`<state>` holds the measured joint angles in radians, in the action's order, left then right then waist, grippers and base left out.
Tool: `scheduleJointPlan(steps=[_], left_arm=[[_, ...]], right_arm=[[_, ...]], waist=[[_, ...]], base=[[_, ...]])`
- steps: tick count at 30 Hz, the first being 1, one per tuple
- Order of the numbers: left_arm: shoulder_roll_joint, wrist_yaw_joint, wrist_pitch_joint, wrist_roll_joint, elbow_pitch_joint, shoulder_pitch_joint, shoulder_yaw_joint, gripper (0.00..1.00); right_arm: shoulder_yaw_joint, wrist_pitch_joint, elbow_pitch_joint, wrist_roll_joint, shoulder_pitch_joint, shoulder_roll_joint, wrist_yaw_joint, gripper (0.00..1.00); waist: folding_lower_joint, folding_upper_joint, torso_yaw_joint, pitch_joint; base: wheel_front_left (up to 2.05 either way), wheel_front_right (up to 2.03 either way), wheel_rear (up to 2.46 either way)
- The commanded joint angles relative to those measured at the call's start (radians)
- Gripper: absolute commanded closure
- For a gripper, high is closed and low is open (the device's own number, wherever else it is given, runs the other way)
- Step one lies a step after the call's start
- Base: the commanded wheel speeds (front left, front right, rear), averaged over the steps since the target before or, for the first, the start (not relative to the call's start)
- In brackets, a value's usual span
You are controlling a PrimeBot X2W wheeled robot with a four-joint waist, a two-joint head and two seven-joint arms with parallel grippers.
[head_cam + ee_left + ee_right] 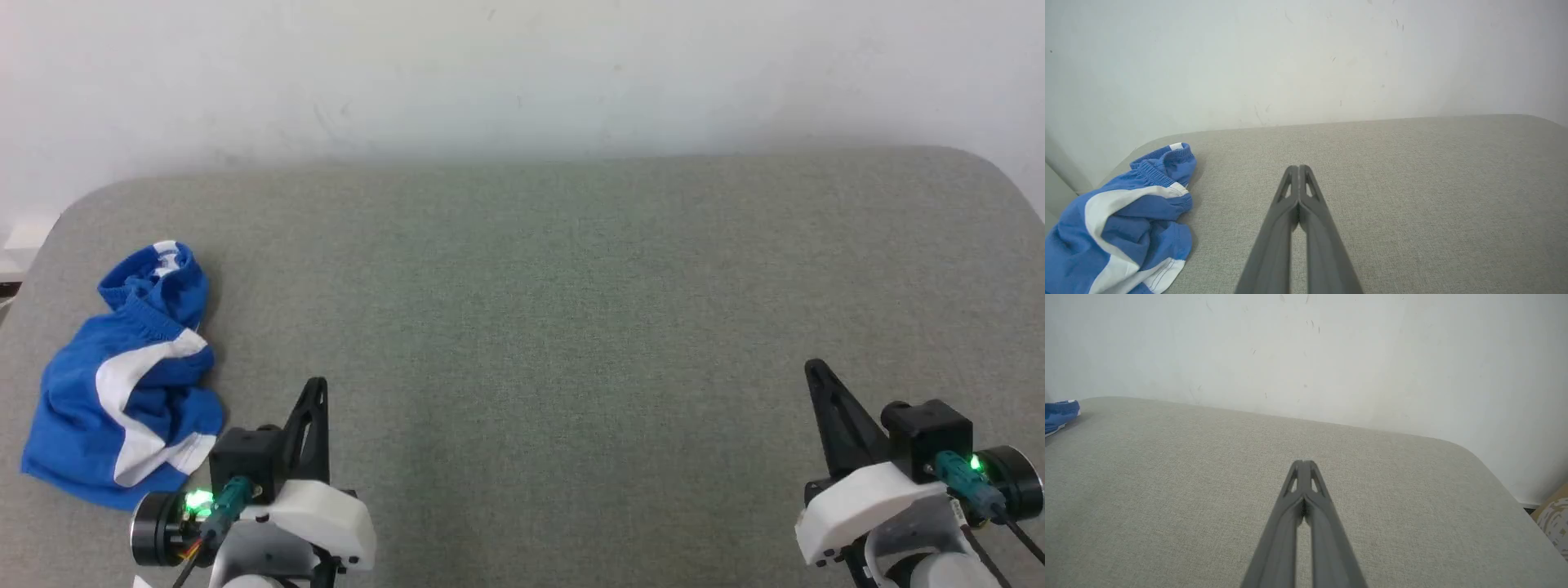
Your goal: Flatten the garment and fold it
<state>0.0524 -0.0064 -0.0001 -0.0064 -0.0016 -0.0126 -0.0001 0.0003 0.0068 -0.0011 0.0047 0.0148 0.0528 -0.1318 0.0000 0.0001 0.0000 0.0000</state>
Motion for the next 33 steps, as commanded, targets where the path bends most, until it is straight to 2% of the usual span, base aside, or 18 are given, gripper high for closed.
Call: scheduleJointPlan(steps=[1,33], left_arm=[[-0.002,0.006,0.000,0.006,0.002,0.013,0.000,1.00],[-0.002,0.006,0.000,0.006,0.002,0.013,0.000,1.00]], right_arm=[[0.000,-0.007,0.001,-0.005,-0.015,-0.003,0.001,1.00],[0.000,-0.007,0.001,-0.005,-0.015,-0.003,0.001,1.00]], waist=[[0.0000,-0.0001,0.000,0.000],[0.0000,-0.0001,0.000,0.000]], base=[[0.00,0.00,0.00],[0.00,0.00,0.00]])
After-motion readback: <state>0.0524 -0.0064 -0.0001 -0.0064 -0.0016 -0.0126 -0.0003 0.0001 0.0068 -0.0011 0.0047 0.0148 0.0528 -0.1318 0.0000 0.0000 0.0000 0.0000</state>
